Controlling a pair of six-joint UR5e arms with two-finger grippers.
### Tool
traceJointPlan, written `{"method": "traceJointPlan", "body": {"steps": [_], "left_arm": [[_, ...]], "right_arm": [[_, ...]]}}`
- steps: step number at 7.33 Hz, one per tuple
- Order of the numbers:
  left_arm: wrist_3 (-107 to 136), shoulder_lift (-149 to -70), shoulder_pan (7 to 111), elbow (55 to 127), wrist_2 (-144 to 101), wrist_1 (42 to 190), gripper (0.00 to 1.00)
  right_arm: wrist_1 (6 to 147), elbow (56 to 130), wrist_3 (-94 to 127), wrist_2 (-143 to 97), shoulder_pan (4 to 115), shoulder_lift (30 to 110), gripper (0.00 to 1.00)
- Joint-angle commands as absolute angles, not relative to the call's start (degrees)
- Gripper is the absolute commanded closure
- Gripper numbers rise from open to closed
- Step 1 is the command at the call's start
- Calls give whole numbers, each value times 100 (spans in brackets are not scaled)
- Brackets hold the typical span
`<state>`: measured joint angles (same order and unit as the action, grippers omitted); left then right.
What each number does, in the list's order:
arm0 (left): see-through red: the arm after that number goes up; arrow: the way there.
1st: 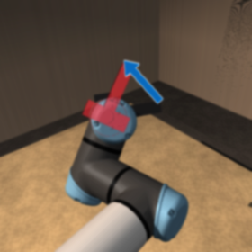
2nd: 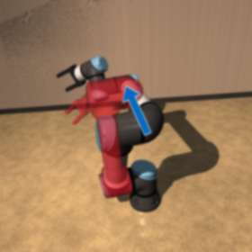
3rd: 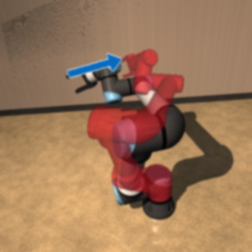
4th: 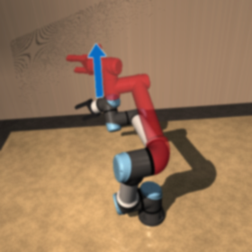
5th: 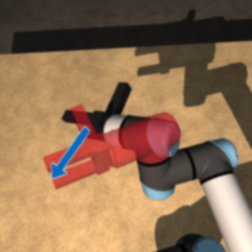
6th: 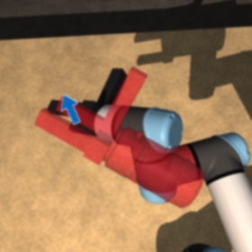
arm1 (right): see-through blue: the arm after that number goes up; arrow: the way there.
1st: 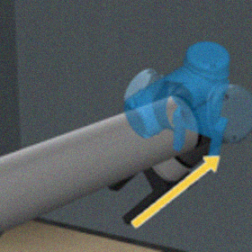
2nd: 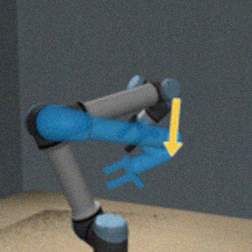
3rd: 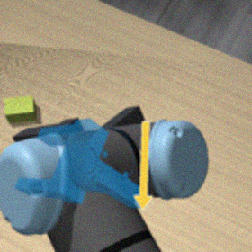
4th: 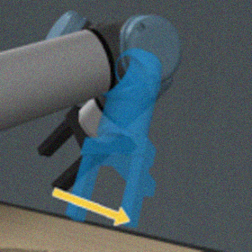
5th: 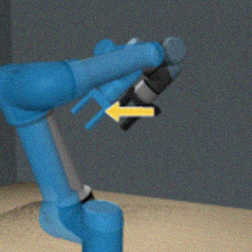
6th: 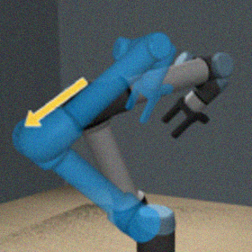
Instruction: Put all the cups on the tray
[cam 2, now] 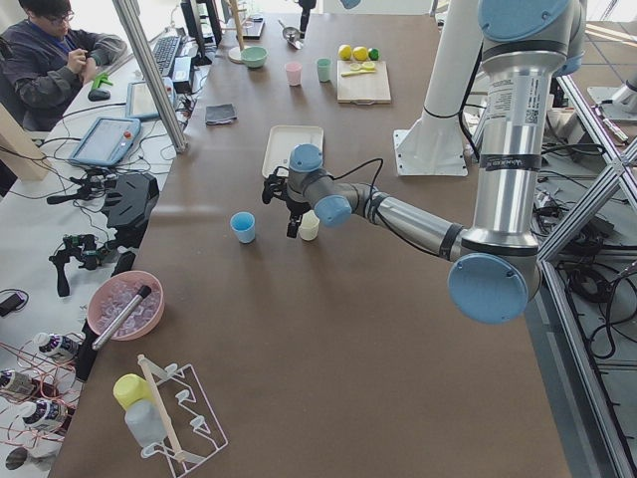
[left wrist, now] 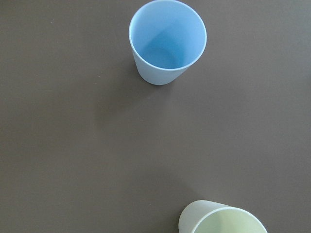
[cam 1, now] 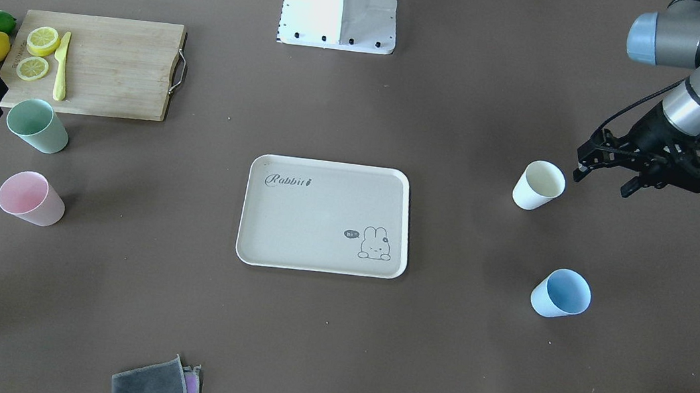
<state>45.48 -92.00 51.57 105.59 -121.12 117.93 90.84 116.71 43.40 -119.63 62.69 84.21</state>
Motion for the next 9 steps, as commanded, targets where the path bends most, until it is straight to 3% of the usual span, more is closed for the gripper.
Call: {"method": "traceJointPlan", "body": {"steps": [1, 3, 4, 6, 7, 9], "left_arm": [[4553, -9202, 4940, 10425, -11841, 11821, 9], [4544, -9193, 4738, 10310, -11620, 11891, 18], [4553, -9193, 4624, 10275, -11610, 11961, 28], [4570, -9202, 4553, 10327, -11575, 12014, 87], [4570, -9211, 4553, 10336, -11584, 12041, 100], [4579, -9307, 4553, 10511, -11662, 12024, 100]], "right_arm": [[9079, 11654, 4333, -11962, 6258, 8429, 0], [9079, 11654, 4333, -11962, 6258, 8429, 0], [9079, 11654, 4333, -11962, 6267, 8437, 0], [9079, 11654, 4333, -11936, 6258, 8446, 0], [9079, 11654, 4342, -11909, 6258, 8455, 0], [9079, 11654, 4333, -11909, 6258, 8464, 0]]}}
